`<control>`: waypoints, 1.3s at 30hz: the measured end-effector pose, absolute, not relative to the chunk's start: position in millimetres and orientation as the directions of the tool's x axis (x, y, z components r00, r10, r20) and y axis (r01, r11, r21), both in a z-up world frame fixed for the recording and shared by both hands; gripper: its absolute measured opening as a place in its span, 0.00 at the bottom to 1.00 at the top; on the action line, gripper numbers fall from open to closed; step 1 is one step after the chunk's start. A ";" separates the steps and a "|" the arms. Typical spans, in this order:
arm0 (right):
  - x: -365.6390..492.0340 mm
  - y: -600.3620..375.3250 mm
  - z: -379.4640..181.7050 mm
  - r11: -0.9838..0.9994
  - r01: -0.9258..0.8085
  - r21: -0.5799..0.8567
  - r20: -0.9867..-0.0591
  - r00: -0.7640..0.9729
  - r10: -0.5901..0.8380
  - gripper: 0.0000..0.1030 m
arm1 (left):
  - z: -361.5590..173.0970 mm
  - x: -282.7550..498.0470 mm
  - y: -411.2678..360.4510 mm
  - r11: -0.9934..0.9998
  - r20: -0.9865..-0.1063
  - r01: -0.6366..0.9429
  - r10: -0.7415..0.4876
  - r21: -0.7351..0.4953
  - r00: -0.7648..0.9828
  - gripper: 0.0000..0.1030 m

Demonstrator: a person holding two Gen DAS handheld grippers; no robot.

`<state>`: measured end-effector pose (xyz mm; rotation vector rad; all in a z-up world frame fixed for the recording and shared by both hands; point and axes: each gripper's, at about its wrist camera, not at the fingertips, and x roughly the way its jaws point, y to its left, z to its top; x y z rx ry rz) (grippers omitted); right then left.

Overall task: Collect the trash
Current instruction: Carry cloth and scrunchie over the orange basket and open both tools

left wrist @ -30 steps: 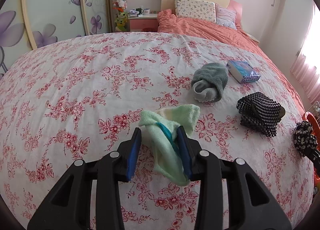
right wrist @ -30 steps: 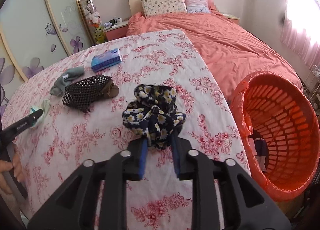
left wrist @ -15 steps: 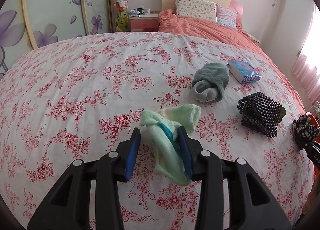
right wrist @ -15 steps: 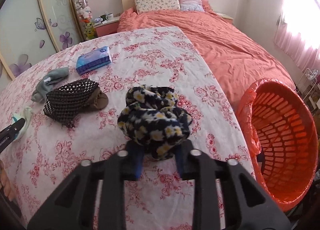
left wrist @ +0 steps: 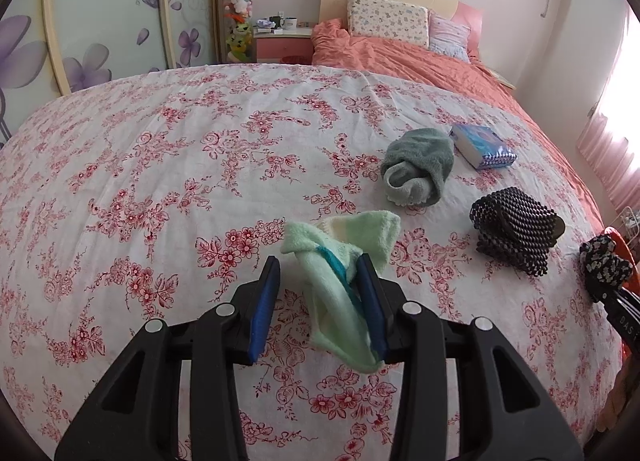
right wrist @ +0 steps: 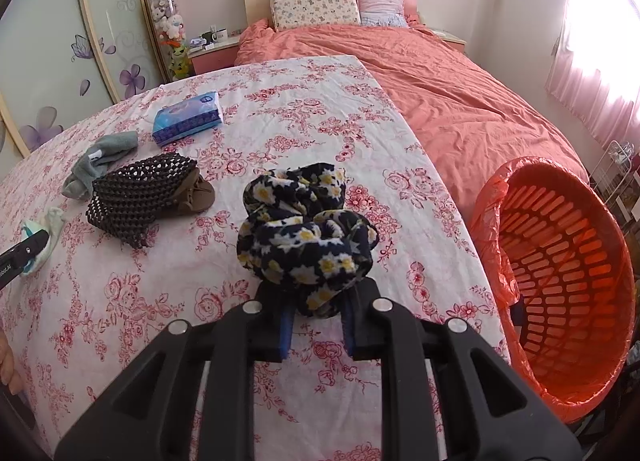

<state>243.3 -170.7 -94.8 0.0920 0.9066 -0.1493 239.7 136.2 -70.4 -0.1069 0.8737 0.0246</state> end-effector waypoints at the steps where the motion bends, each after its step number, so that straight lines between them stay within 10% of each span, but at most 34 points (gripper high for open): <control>1: 243.0 -171.4 -94.8 0.986 0.167 0.021 -0.789 0.608 -0.086 0.19 | -70.0 239.0 135.1 0.995 -0.767 -0.059 -0.027 -0.084 0.641 0.40; 10: 241.0 -173.3 -92.7 0.986 0.161 0.045 -0.785 0.616 -0.065 0.23 | -72.4 235.7 109.6 1.000 -0.775 0.021 -0.021 -0.010 0.631 0.46; 16: 231.2 -175.8 -81.3 0.984 0.162 0.077 -0.763 0.644 -0.046 0.15 | -65.0 236.3 113.3 0.999 -0.761 0.009 -0.036 -0.040 0.648 0.17; 39: 146.0 -209.3 4.8 0.974 0.200 0.106 -0.617 0.781 -0.093 0.15 | 29.8 194.7 32.8 0.988 -0.639 0.149 -0.143 -0.045 0.756 0.17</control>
